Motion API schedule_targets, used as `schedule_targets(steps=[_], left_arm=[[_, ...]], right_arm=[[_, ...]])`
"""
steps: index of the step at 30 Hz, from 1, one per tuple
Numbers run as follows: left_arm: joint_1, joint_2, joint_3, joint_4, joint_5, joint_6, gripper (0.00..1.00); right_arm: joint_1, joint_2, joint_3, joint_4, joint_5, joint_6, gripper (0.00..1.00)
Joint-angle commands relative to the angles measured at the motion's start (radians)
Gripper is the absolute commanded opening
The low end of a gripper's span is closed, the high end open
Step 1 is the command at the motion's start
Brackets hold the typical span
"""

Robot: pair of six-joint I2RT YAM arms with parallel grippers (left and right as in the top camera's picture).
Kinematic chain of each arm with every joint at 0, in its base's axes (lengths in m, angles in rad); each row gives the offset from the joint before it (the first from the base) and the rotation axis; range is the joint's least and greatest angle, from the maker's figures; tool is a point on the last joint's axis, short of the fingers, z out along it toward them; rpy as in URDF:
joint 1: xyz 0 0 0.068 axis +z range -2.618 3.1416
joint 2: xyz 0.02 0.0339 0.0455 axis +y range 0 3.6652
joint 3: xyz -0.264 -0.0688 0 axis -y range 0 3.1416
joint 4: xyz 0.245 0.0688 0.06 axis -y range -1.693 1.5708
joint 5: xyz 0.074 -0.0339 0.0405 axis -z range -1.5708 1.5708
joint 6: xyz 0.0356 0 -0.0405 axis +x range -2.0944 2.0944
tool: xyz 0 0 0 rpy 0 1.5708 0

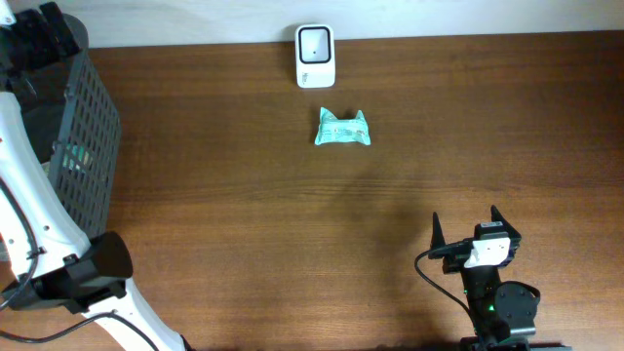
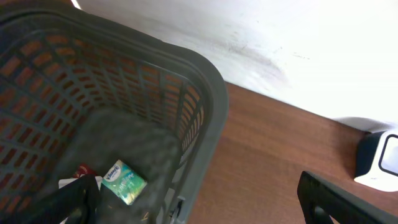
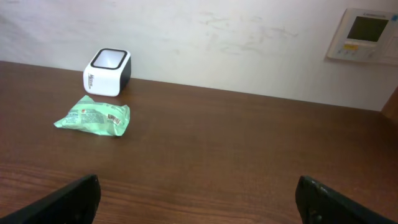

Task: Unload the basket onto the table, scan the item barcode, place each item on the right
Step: 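Return the left gripper to the basket and grasp the white Pantene tube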

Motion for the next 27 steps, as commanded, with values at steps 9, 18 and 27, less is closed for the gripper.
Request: schedule_targets(steps=[9, 18, 27], left_arm=[[0.001, -0.002, -0.010, 0.002, -0.007, 0.024, 0.99], [0.002, -0.002, -0.010, 0.018, -0.068, 0.022, 0.99], [0.139, 0.028, -0.010, 0.092, -0.156, -0.198, 0.99]], right_arm=[[0.006, -0.005, -0.005, -0.004, 0.005, -0.005, 0.99], [0.006, -0.005, -0.005, -0.004, 0.005, -0.005, 0.99], [0.006, -0.005, -0.005, -0.004, 0.005, -0.005, 0.99]])
